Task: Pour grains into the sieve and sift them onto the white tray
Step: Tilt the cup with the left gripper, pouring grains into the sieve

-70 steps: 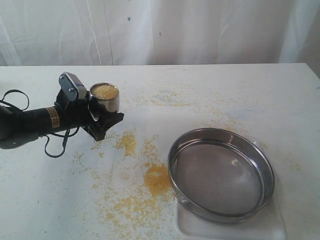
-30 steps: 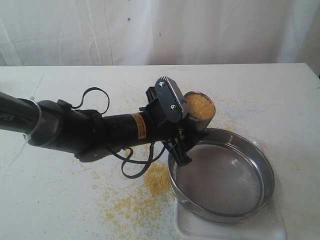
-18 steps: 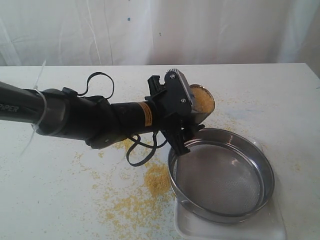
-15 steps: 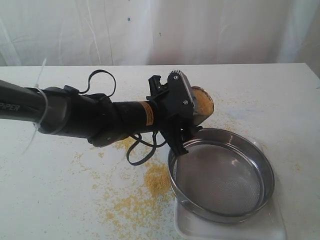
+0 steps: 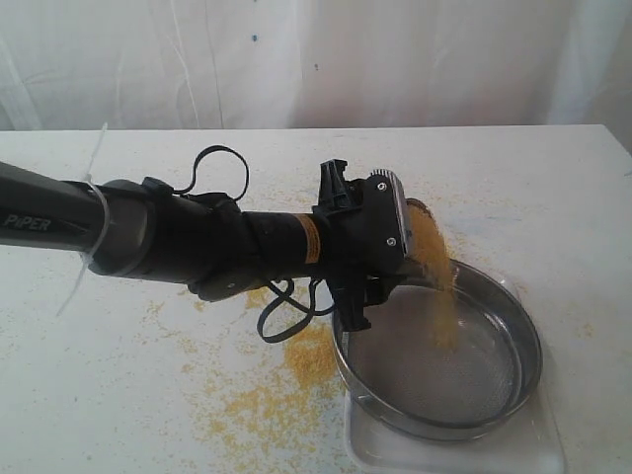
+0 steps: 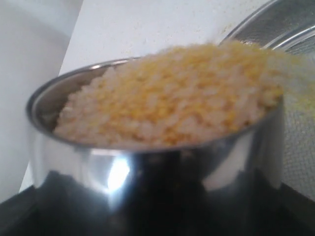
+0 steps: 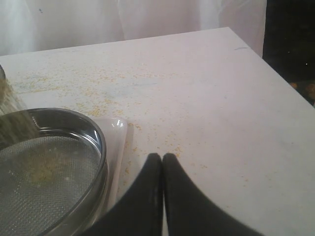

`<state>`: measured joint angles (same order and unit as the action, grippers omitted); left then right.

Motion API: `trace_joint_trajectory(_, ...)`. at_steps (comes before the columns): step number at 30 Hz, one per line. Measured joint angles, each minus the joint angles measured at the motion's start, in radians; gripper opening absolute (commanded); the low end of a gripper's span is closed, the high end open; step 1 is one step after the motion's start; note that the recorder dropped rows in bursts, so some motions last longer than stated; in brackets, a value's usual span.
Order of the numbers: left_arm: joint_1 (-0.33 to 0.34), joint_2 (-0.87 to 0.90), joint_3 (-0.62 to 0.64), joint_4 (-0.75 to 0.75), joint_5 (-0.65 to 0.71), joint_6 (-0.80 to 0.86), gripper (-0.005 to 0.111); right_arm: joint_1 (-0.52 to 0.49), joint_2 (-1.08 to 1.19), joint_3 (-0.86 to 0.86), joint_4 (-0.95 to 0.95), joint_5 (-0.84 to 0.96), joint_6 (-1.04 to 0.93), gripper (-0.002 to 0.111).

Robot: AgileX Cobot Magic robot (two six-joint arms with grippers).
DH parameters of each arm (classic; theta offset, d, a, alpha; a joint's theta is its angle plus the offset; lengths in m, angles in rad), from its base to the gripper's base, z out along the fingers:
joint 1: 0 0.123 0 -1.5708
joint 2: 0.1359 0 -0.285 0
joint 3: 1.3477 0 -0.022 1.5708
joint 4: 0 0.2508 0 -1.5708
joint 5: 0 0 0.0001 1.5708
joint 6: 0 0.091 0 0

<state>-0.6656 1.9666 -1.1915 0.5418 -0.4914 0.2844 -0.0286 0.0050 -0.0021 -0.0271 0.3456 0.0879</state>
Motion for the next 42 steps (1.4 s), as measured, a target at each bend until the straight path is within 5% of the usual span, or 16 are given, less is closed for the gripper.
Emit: trace_joint_trajectory(42, -0.04, -0.042, -0.003, -0.051, 0.085, 0.249, 0.0, 0.0, 0.0, 0.0, 0.0, 0.0, 0.0, 0.0)
